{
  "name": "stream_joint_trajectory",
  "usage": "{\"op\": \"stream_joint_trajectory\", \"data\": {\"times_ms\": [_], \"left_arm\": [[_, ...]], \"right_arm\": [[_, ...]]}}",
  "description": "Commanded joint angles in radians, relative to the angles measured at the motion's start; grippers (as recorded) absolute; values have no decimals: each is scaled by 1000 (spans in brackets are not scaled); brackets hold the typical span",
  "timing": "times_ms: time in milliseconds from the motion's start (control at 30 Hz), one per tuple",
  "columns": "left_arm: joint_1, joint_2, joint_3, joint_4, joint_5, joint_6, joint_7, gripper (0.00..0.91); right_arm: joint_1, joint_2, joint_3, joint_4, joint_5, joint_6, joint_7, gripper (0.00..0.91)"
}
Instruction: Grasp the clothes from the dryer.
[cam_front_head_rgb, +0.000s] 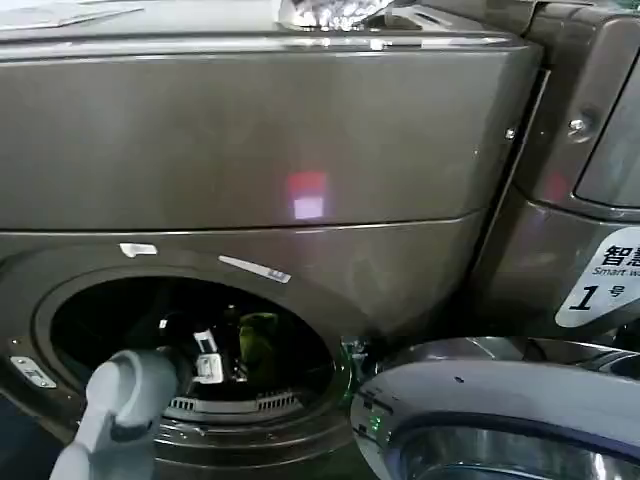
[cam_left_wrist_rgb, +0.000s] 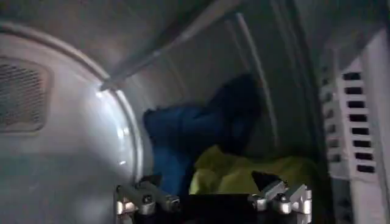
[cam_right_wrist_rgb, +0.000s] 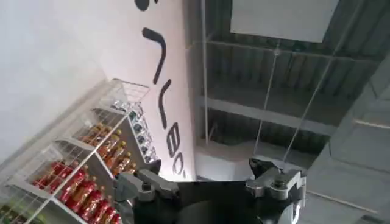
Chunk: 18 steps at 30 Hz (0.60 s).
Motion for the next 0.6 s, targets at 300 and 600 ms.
{"op": "stream_joint_trajectory", "data": {"times_ms": [300, 600], "left_arm": [[-41, 16, 39, 82, 95, 5, 8, 907], [-30, 22, 47, 93, 100, 14, 9, 907]], "right_arm": [[8, -1, -12, 7, -1, 5, -2, 907], [7, 2, -13, 14, 0, 5, -2, 907]]}}
